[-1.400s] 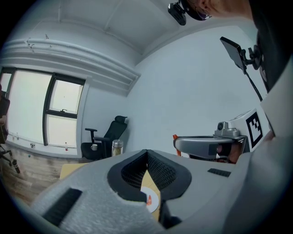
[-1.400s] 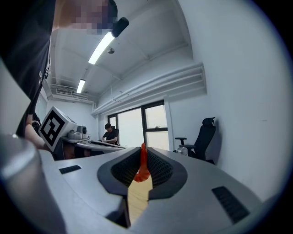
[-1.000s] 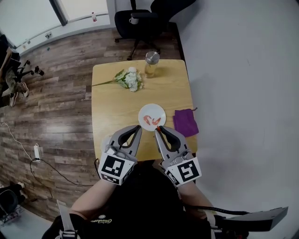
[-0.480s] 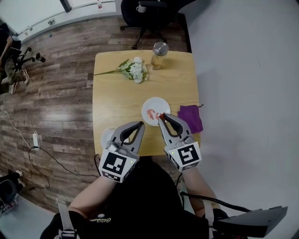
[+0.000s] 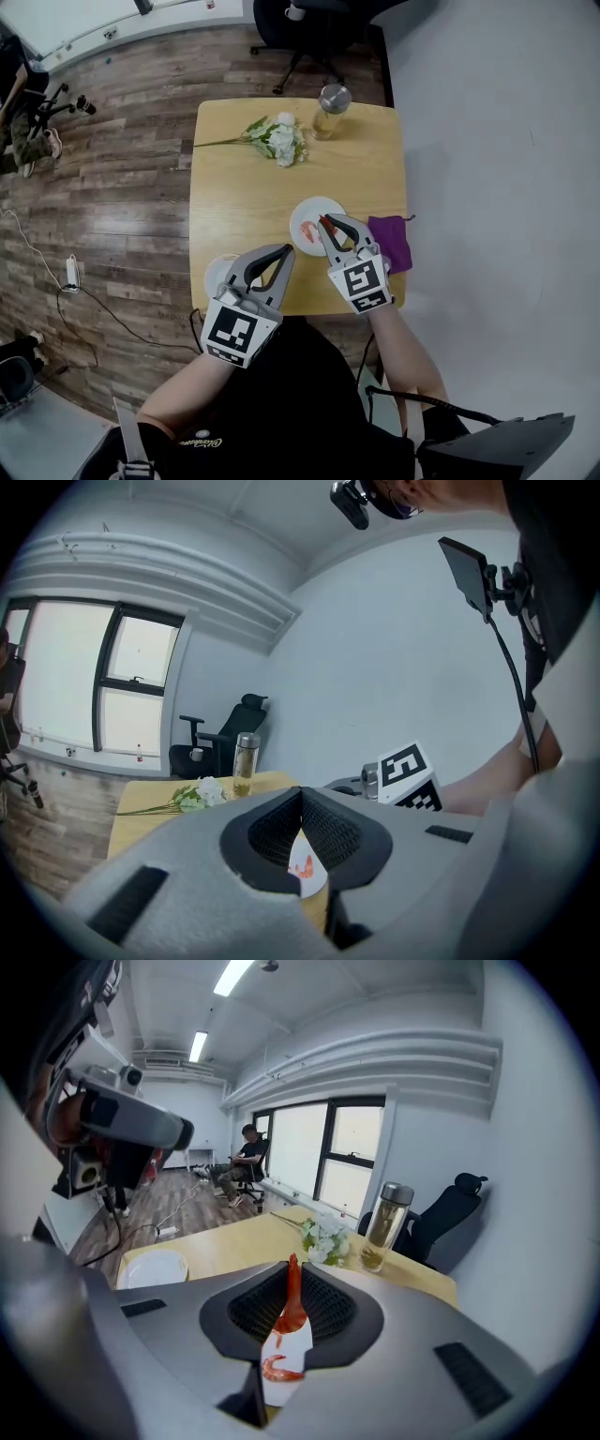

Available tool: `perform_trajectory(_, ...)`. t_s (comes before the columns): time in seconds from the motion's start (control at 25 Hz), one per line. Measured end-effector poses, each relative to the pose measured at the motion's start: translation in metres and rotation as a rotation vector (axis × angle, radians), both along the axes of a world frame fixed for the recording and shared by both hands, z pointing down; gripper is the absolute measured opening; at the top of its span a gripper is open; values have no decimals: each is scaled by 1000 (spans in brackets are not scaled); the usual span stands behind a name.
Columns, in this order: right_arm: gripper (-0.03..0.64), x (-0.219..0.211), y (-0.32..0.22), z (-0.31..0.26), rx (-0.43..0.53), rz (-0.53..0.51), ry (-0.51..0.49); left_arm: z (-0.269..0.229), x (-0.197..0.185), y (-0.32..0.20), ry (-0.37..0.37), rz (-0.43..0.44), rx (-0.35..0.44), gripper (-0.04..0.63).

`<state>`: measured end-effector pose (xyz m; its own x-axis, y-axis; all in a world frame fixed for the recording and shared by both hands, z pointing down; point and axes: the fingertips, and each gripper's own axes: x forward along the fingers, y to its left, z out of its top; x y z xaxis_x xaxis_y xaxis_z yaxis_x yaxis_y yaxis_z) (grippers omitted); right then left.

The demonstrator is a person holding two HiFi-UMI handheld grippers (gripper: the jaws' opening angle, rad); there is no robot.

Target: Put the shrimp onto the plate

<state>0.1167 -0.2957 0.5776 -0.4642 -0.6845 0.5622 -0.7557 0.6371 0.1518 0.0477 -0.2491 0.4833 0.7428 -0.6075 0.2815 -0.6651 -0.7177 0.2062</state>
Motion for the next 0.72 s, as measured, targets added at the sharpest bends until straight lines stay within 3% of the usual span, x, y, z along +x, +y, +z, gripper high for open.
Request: perform_trajectory(0.72, 43, 8, -28, 103, -205, -154, 304, 2, -1, -12, 7, -17, -26, 3)
